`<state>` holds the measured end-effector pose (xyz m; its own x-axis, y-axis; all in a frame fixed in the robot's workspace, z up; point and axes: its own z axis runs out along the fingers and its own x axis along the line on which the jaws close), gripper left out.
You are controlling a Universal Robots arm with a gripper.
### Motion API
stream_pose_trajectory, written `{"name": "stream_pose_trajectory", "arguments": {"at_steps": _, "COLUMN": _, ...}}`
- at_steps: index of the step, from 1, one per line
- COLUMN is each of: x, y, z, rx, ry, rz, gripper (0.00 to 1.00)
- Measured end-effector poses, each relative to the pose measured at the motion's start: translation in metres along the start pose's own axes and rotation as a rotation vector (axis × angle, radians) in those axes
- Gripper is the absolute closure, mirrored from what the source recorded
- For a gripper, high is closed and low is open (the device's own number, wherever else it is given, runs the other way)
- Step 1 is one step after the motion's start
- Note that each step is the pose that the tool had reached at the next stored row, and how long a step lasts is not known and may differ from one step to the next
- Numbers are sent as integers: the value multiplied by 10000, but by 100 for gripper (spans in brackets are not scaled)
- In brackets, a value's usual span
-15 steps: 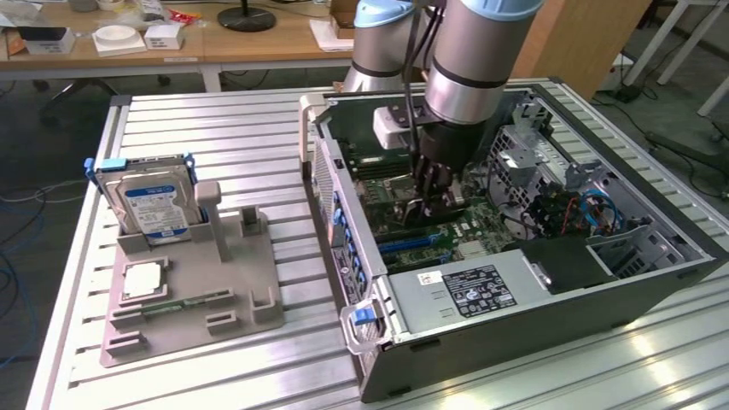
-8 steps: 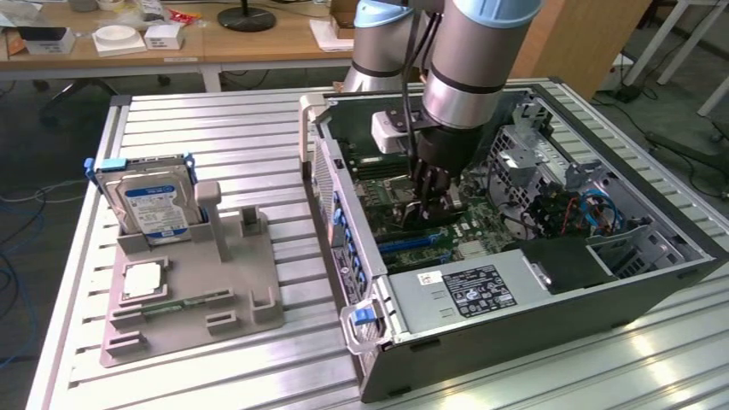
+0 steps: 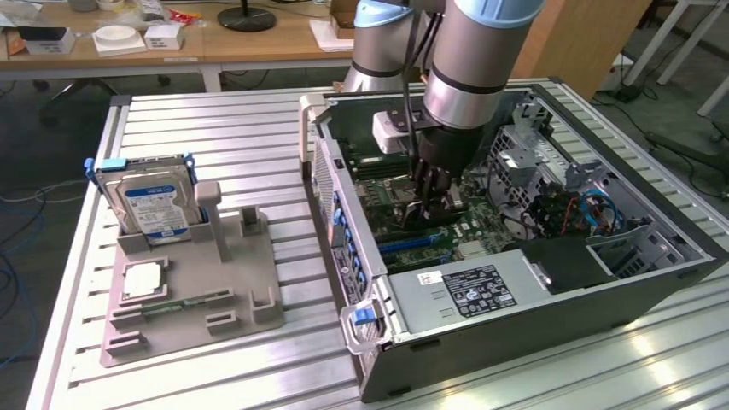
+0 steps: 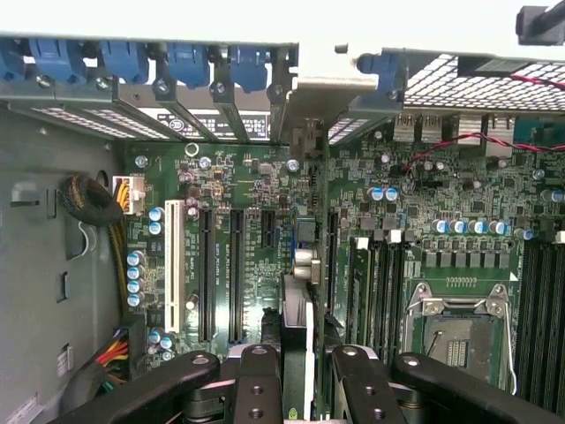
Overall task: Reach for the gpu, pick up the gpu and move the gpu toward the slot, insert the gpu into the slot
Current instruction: 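Insert the gpu into the slot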
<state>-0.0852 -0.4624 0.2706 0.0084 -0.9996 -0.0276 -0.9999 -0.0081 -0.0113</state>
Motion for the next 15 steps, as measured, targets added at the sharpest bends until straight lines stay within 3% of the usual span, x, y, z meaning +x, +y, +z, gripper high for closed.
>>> {"name": "stream_pose_trajectory", "arguments": {"at_steps": 15, "x": -2, "y": -53, "z": 1, "rx": -1, "ry": 0, "rz": 0, "gripper": 73}}
